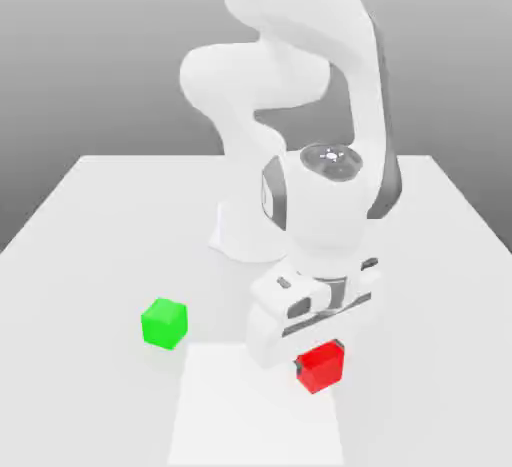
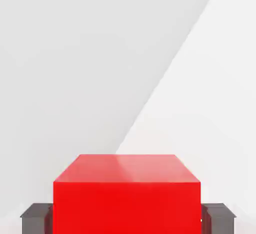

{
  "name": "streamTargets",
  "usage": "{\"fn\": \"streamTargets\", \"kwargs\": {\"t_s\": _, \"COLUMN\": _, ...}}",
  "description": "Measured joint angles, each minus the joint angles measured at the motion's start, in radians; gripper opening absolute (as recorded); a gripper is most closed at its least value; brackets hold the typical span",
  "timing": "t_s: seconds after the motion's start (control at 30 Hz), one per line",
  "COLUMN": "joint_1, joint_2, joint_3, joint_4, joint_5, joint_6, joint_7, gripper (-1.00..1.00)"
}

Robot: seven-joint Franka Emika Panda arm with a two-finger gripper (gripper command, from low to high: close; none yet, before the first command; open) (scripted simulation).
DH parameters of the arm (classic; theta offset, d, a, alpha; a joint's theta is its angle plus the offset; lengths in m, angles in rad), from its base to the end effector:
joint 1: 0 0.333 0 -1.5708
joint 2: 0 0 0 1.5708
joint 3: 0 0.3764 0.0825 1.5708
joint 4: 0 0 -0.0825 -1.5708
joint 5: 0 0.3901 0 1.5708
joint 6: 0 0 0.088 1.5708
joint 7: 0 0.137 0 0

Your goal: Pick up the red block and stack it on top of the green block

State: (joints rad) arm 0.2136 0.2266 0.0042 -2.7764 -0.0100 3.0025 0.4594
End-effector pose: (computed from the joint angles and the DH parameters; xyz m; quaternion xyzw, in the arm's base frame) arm 0.3791 0.0847 0.1692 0.9933 -0.1156 -0.0002 0.0003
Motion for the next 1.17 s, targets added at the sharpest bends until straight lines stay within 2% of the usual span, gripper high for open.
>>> {"fn": "streamTargets", "kwargs": {"t_s": 0.1, "joint_1": -0.001, "joint_2": 0.0, "joint_3": 0.001, "joint_4": 0.0, "joint_5": -0.002, "joint_6": 0.0, "joint_7": 0.001, "gripper": -1.0}}
{"fn": "streamTargets", "kwargs": {"t_s": 0.33, "joint_1": 0.0, "joint_2": -0.227, "joint_3": -0.008, "joint_4": -0.036, "joint_5": 0.002, "joint_6": -0.191, "joint_7": -0.018, "gripper": -1.0}}
{"fn": "streamTargets", "kwargs": {"t_s": 0.73, "joint_1": -0.385, "joint_2": -0.581, "joint_3": -0.339, "joint_4": -0.232, "joint_5": -0.249, "joint_6": -0.344, "joint_7": -0.46, "gripper": -1.0}}
{"fn": "streamTargets", "kwargs": {"t_s": 0.9, "joint_1": -0.334, "joint_2": -0.47, "joint_3": -0.414, "joint_4": -0.244, "joint_5": -0.172, "joint_6": -0.228, "joint_7": -0.558, "gripper": -1.0}}
{"fn": "streamTargets", "kwargs": {"t_s": 1.07, "joint_1": -0.28, "joint_2": -0.306, "joint_3": -0.443, "joint_4": -0.241, "joint_5": -0.083, "joint_6": -0.065, "joint_7": -0.618, "gripper": -1.0}}
{"fn": "streamTargets", "kwargs": {"t_s": 1.1, "joint_1": -0.278, "joint_2": -0.281, "joint_3": -0.444, "joint_4": -0.241, "joint_5": -0.079, "joint_6": -0.04, "joint_7": -0.621, "gripper": 1.0}}
{"fn": "streamTargets", "kwargs": {"t_s": 1.17, "joint_1": -0.278, "joint_2": -0.281, "joint_3": -0.444, "joint_4": -0.241, "joint_5": -0.079, "joint_6": -0.04, "joint_7": -0.621, "gripper": 1.0}}
